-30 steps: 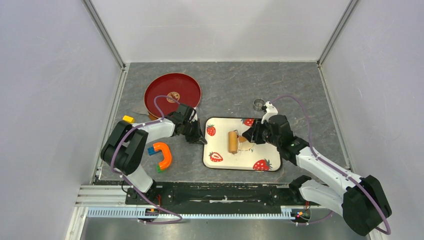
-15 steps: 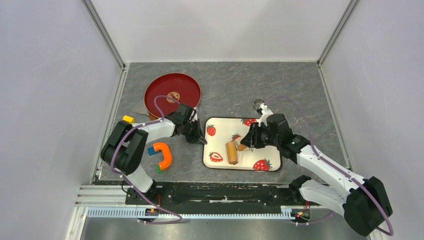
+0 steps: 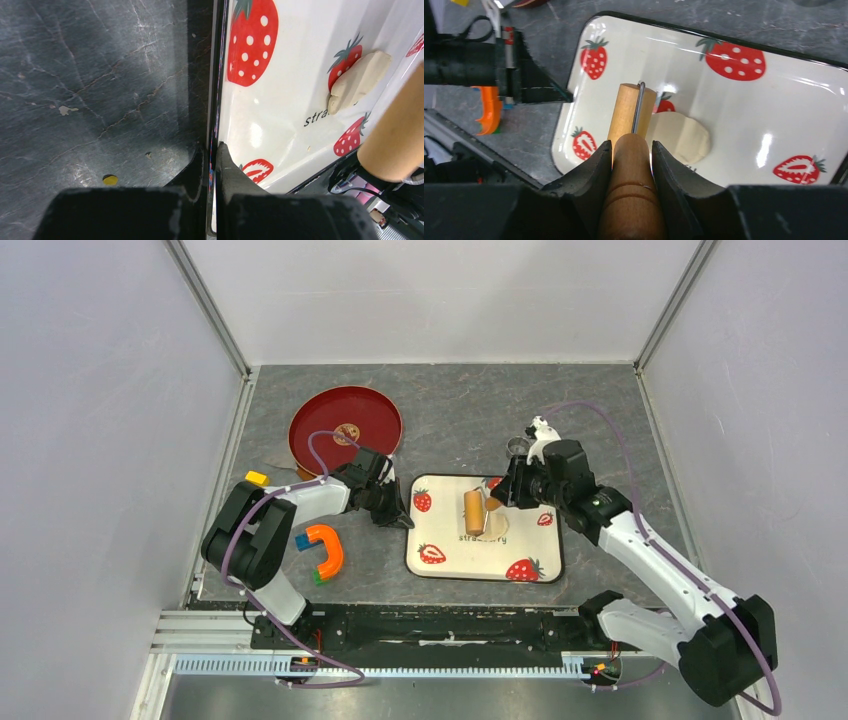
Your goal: Roll out the dumpling wrappers from the dough
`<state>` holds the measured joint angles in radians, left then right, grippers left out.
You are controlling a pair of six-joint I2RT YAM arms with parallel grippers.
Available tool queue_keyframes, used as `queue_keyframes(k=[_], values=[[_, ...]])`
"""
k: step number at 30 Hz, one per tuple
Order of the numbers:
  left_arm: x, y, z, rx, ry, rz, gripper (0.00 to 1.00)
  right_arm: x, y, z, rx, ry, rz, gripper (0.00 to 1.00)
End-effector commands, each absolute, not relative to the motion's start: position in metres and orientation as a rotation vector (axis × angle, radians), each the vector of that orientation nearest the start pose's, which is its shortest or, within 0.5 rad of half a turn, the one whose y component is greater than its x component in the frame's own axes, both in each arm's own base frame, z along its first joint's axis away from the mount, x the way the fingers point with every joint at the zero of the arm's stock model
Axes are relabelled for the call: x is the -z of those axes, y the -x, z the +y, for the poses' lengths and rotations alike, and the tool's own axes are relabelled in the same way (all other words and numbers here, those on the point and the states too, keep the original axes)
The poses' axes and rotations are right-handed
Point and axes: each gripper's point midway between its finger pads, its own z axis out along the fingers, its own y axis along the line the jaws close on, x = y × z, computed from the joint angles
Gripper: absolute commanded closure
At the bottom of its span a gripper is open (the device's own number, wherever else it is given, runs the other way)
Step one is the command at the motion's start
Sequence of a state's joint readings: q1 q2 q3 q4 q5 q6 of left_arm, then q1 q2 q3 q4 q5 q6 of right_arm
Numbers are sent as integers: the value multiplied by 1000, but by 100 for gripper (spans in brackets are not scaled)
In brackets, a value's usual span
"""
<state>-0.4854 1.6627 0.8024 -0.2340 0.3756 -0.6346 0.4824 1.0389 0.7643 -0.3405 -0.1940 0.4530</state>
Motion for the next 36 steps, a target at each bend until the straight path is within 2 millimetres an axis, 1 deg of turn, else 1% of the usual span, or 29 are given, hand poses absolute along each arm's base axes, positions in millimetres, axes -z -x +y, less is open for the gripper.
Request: queue_keyframes(k=[1, 6, 10, 15, 19, 22, 28, 33, 36], values=[[47, -210, -179, 435, 76, 3016, 98, -165, -273, 181, -629, 164, 2242, 100], [47, -211, -179, 437, 75, 3015, 98, -141, -275, 173, -551, 183, 2278, 100], [47, -211, -179, 437, 76, 3017, 98, -119, -272, 161, -474, 184, 2312, 100], [47, -211, -179, 437, 77, 3015, 98, -87, -257, 146, -391, 205, 2383, 100], [47, -211, -180, 438, 75, 3017, 98, -59, -239, 136, -352, 230, 2460, 100], [47, -211, -180, 437, 77, 3017, 98, -44, -225, 136, -384, 235, 2496, 100], [48, -211, -180, 436, 77, 3021, 98, -26, -204, 147, -523, 174, 2520, 100], [48, -211, -180, 436, 77, 3020, 98, -11, -192, 144, -506, 163, 2562, 100], [48, -211, -180, 435, 77, 3021, 98, -5, -189, 137, -442, 177, 2594, 100]])
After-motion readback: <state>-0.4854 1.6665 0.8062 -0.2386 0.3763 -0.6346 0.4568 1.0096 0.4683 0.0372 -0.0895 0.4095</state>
